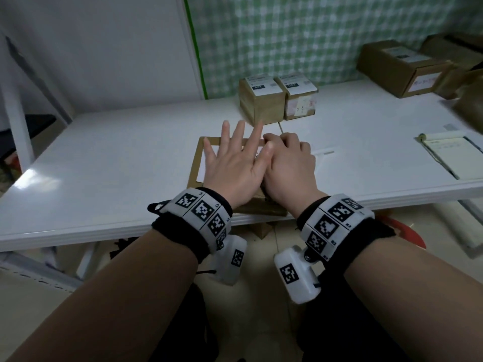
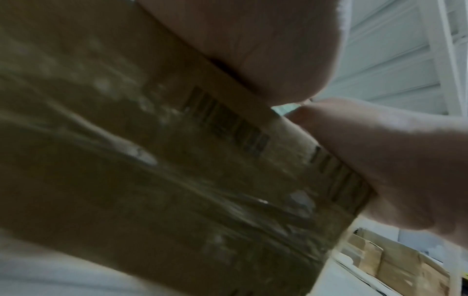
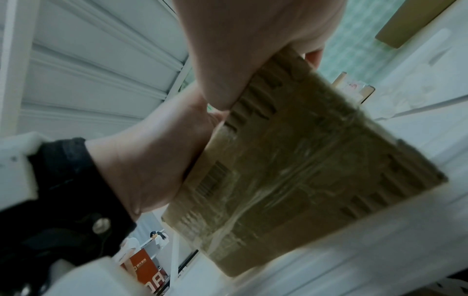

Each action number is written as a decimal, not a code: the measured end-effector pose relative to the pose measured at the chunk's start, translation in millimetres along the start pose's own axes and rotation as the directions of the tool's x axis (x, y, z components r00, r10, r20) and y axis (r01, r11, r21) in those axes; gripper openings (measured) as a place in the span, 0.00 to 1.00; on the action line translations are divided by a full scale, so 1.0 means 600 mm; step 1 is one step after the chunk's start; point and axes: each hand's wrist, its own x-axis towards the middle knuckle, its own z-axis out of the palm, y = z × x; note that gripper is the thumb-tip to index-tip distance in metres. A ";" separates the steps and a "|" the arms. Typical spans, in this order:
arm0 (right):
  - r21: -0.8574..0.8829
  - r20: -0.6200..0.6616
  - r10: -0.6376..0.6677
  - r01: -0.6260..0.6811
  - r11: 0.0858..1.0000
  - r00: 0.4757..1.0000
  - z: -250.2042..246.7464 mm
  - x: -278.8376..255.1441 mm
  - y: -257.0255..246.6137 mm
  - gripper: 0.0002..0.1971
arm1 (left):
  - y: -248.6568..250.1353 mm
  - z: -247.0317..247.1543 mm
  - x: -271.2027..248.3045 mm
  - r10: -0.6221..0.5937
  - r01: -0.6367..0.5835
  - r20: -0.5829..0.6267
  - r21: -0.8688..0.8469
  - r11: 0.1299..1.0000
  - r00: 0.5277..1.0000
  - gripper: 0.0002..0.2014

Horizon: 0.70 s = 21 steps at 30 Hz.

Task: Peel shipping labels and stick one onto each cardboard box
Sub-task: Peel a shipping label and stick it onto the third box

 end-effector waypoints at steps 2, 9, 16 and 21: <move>0.019 -0.026 -0.001 0.002 1.000 1.000 0.000 -0.004 -0.002 0.18 | -0.012 -0.003 -0.002 -0.020 0.020 -0.012 0.009 1.000 1.000 0.30; 0.000 -0.041 -0.010 0.010 1.000 0.999 -0.005 -0.011 -0.007 0.19 | -0.047 -0.015 -0.011 -0.081 0.081 -0.040 0.003 0.997 0.996 0.31; -0.027 -0.052 -0.008 0.006 1.000 0.999 -0.006 -0.016 -0.010 0.19 | -0.081 -0.028 -0.027 -0.179 0.177 -0.059 -0.045 0.983 0.982 0.31; -0.017 -0.105 0.000 -0.001 1.000 0.994 -0.004 -0.029 -0.005 0.19 | -0.083 -0.057 -0.024 -0.388 0.385 -0.087 -0.045 0.922 0.918 0.33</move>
